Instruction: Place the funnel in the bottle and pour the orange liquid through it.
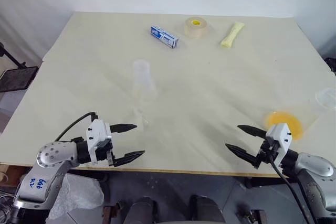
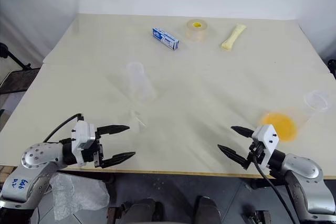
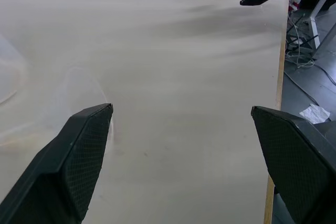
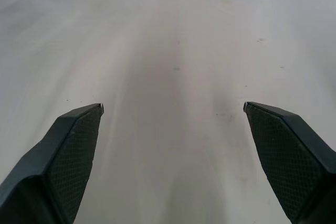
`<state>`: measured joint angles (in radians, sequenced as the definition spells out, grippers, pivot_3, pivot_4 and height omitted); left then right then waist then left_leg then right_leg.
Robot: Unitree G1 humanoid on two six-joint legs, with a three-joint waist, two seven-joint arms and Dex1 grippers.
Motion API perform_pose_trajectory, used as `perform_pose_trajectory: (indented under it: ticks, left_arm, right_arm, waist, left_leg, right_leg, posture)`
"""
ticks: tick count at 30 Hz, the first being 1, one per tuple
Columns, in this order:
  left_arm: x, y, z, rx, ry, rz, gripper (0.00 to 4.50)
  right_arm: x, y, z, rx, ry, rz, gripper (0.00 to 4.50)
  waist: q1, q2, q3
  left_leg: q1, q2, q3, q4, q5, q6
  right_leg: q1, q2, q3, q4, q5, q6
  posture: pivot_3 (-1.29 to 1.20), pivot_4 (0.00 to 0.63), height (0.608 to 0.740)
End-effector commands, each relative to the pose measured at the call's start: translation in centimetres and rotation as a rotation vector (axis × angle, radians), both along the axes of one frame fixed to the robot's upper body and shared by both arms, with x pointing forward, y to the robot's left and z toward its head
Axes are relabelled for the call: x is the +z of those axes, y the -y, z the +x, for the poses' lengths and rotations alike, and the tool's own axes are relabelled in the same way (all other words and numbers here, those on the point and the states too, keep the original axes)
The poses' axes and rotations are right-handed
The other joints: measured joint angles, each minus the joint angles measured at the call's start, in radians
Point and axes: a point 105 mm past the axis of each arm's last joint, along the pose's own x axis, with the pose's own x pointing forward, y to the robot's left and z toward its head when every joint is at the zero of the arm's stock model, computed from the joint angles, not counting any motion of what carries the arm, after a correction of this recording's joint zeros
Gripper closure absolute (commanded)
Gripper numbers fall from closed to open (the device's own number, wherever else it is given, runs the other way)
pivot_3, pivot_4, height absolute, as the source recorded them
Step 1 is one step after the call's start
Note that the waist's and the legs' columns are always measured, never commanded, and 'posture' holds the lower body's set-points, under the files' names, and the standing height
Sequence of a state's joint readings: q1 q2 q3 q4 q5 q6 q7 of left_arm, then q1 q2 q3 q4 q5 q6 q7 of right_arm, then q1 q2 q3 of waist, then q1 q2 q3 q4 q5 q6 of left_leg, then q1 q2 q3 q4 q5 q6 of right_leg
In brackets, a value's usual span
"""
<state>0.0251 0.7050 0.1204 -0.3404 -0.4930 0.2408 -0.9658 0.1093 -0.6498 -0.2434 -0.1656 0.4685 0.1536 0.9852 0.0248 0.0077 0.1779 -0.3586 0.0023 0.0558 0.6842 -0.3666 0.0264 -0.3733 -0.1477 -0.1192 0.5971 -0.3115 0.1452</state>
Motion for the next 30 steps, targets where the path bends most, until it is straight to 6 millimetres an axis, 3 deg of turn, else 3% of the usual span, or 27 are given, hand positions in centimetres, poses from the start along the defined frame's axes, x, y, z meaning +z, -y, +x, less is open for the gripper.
perform_pose_trajectory:
  ticks: [1, 12, 14, 17, 21, 25, 30]
  left_arm:
    - [1.4, 0.4, -0.2, -0.027, 0.056, -0.040, 0.00]
    - [2.3, -0.5, 0.1, 0.104, -0.017, -0.048, 0.00]
    - [3.5, -1.7, 0.2, 0.167, 0.005, -0.104, 0.00]
    - [5.6, -5.4, 0.8, 0.344, 0.095, -0.162, 0.00]
    - [6.6, -7.8, 1.1, 0.447, 0.137, -0.154, 0.00]
    - [7.0, -8.2, 2.7, 0.456, 0.152, -0.156, 0.00]
    - [7.1, -6.7, 6.1, 0.409, 0.179, -0.205, 0.00]
  right_arm:
    - [0.6, -0.3, -0.1, 0.003, 0.037, 0.011, 0.02]
    - [0.7, -0.7, 0.5, 0.022, 0.040, 0.018, 0.02]
    - [0.7, -0.6, 0.8, 0.029, 0.045, 0.016, 0.02]
    - [0.8, -0.7, 1.3, 0.043, 0.053, 0.018, 0.02]
    - [0.9, -0.8, 1.8, 0.060, 0.063, 0.026, 0.02]
    - [1.1, -1.3, 2.4, 0.085, 0.085, 0.024, 0.02]
    - [2.0, -2.5, 2.9, 0.112, 0.128, 0.022, 0.02]
  waist:
    - [0.000, 0.000, 0.000]
    - [-0.002, 0.000, 0.000]
    - [-0.002, 0.000, 0.000]
    - [-0.002, 0.000, 0.000]
    - [0.001, 0.000, 0.000]
    - [0.003, 0.000, 0.000]
    - [-0.001, 0.000, 0.000]
  left_leg:
    - [0.000, 0.000, 0.000, 0.000, 0.000, 0.000]
    - [0.001, 0.000, 0.000, 0.000, 0.000, 0.000]
    - [0.001, 0.000, 0.000, 0.000, 0.000, 0.000]
    - [0.001, 0.000, 0.000, 0.000, 0.000, 0.000]
    - [0.001, 0.000, 0.000, 0.001, 0.000, 0.000]
    - [0.001, -0.001, 0.000, 0.002, 0.000, 0.000]
    - [0.001, -0.003, -0.001, 0.002, 0.000, 0.000]
  right_leg:
    - [0.000, 0.000, 0.000, 0.000, 0.000, 0.000]
    - [0.000, 0.000, 0.001, 0.002, 0.000, 0.000]
    - [0.000, 0.000, 0.001, 0.002, 0.000, 0.000]
    - [0.000, 0.000, 0.001, 0.002, 0.000, 0.000]
    - [0.000, 0.000, 0.001, 0.003, 0.000, 0.000]
    - [0.000, -0.001, 0.001, 0.004, 0.000, 0.000]
    - [0.000, -0.001, 0.001, 0.006, 0.000, 0.000]
  posture:
    - [0.00, 0.150, 0.740]
    - [0.00, 0.150, 0.740]
    - [0.00, 0.150, 0.740]
    - [0.00, 0.150, 0.740]
    - [0.00, 0.150, 0.740]
    - [0.00, 0.150, 0.740]
    - [0.00, 0.150, 0.740]
